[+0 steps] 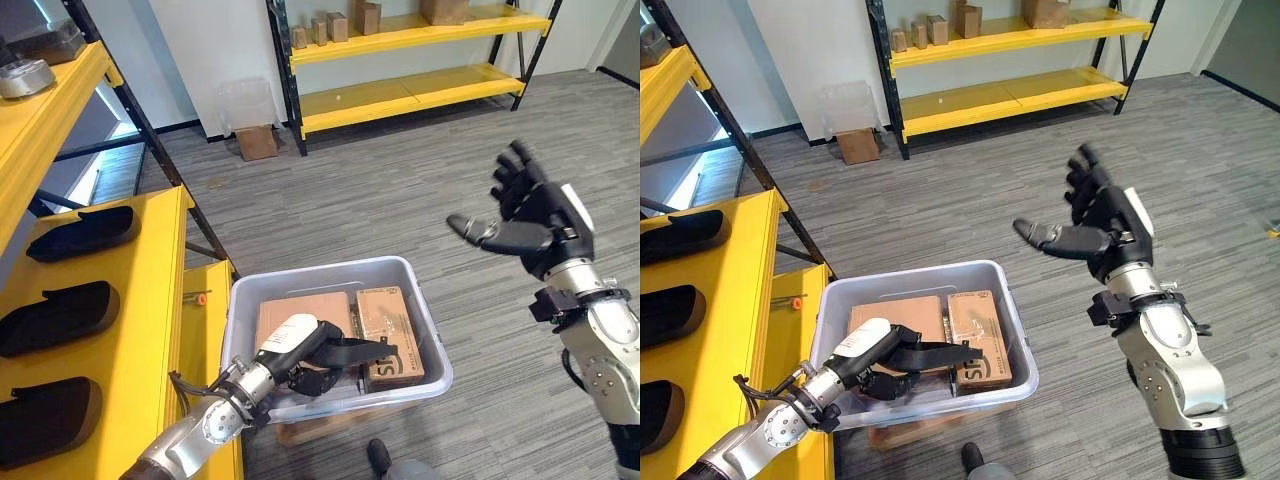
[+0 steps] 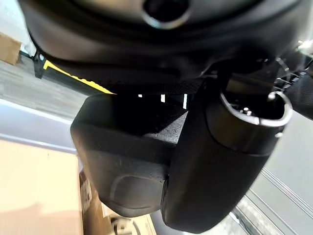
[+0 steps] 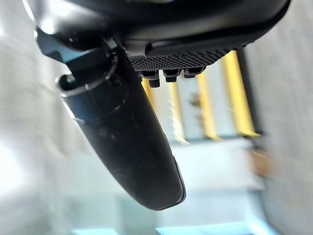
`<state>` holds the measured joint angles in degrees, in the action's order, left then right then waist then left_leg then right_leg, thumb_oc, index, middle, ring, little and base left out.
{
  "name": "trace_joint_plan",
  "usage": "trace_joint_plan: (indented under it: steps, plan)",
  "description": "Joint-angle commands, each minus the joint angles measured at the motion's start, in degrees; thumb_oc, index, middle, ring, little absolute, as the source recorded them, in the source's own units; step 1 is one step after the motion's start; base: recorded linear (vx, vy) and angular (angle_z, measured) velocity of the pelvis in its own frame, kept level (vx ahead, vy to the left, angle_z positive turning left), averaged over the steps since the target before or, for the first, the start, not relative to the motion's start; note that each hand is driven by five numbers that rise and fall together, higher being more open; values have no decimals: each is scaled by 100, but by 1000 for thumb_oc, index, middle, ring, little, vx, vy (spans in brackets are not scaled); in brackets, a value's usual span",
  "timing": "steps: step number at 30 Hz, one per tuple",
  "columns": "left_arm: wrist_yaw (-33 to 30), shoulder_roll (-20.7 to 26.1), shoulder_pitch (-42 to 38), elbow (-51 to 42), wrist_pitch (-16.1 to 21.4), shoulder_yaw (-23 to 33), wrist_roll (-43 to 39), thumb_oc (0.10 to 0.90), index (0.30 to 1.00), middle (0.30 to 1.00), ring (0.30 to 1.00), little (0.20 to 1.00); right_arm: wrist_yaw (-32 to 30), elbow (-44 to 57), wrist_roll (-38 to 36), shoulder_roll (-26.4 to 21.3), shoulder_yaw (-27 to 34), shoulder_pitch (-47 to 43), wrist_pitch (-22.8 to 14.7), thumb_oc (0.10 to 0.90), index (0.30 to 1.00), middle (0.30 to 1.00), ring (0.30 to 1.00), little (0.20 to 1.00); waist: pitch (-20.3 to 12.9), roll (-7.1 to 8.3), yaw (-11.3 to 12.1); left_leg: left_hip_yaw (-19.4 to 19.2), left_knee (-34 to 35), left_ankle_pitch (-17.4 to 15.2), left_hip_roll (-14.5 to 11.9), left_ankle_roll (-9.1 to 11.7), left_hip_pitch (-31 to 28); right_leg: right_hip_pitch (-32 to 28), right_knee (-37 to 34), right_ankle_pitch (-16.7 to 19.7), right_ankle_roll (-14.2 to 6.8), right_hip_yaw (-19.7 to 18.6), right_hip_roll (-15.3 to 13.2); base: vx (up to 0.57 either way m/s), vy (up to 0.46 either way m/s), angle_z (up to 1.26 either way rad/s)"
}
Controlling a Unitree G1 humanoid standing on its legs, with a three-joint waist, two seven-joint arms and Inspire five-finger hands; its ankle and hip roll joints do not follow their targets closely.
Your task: Move parts from the plastic box to the shelf.
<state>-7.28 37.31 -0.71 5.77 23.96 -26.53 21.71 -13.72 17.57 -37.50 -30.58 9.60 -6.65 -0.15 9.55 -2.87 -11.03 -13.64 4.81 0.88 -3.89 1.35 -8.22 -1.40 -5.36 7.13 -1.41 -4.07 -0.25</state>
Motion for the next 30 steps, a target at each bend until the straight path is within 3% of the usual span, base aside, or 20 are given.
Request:
trace_joint_plan:
  steps: [1, 5, 10, 13, 17, 19, 20, 21, 26, 28, 30]
  plan:
    - [-959, 157, -478, -1076, 156, 885, -271, 400, 300, 300, 300, 300, -1219, 459, 1244, 76, 323, -106, -1183, 900, 1000, 1000, 1000, 1000, -402, 211, 146, 284, 19, -434, -231, 33, -152, -289, 36, -370, -594, -7, -519, 15, -69, 2]
    - [-1191, 272, -255, -1816, 137, 1550, -333, 400, 300, 300, 300, 300, -2064, -4, 1339, 529, 84, 228, -1405, 900, 1000, 1000, 1000, 1000, -321, 80, 325, 485, -16, -359, -240, 62, -47, -319, 43, -444, -485, 172, -514, 4, -111, 2]
    - [-1333, 315, -125, -2158, 101, 1898, -315, 400, 300, 300, 300, 300, -1929, -388, 1463, 635, -293, 241, -1383, 900, 1000, 1000, 1000, 1000, -254, 42, 497, 671, -125, -285, -248, 123, 113, -339, 75, -522, -362, 397, -491, 6, -132, 15]
    - [-1635, 307, -81, -2315, 125, 2064, -138, 400, 300, 300, 300, 300, -1850, -567, 1681, 627, -683, 130, -1149, 900, 1000, 1000, 1000, 1000, -203, 6, 646, 813, -245, -192, -289, 210, 310, -305, 161, -615, -246, 589, -449, 17, -131, 23]
    - [-1873, 230, -109, -2421, 126, 2154, -72, 400, 300, 300, 300, 300, -1771, -814, 1838, 631, -1080, 3, -1117, 900, 1000, 1000, 1000, 1000, -149, -36, 781, 970, -161, 97, -442, 367, 504, -237, 260, -712, -156, 779, -417, -3, -63, 28]
    - [-2004, 215, -164, -2415, 190, 2176, -3, 400, 300, 300, 300, 300, -1713, -928, 1942, 635, -1199, -24, -1140, 900, 1000, 1000, 1000, 1000, -123, -58, 791, 898, -123, 192, -526, 425, 578, -204, 298, -762, -139, 892, -425, -45, -13, 31]
    - [-2028, 170, -255, -2415, 246, 2168, -28, 400, 300, 300, 300, 300, -1723, -938, 1978, 639, -1253, 3, -1121, 900, 1000, 1000, 1000, 1000, -108, -78, 750, 645, -165, 286, -630, 469, 641, -194, 326, -779, -134, 1034, -461, -198, 103, 63]
    - [-1987, 50, -513, -2393, 472, 2096, -147, 400, 300, 300, 300, 300, -1768, -919, 2131, 672, -1365, 96, -1154, 900, 1000, 1000, 1000, 1000, -122, -105, 564, -102, -406, 491, -819, 533, 682, -160, 349, -752, -144, 1449, -567, -217, 155, 90]
    - [-1854, -70, -670, -2568, 615, 1917, -126, 400, 300, 300, 300, 300, -1668, -1229, 2226, 668, -1566, 40, -1319, 900, 1000, 1000, 1000, 1000, -121, -59, 545, -205, -1558, 275, -639, 482, 631, -225, 281, -606, -136, 1581, -693, -127, 162, 100]
    - [-1790, -78, -719, -2597, 671, 1871, -120, 400, 300, 300, 300, 300, -1682, -1244, 2335, 660, -1591, 14, -1389, 900, 1000, 1000, 1000, 1000, -133, -29, 567, -138, -1794, 116, -518, 428, 592, -225, 262, -544, -155, 1591, -717, -109, 168, 12]
    - [-1743, -83, -826, -2640, 711, 1766, -54, 400, 300, 300, 300, 300, -1699, -1196, 2385, 663, -1621, -13, -1409, 900, 1000, 1000, 1000, 1000, -167, -5, 562, -134, -1560, -103, -396, 327, 441, -196, 281, -488, -239, 1591, -759, -132, 297, 22]
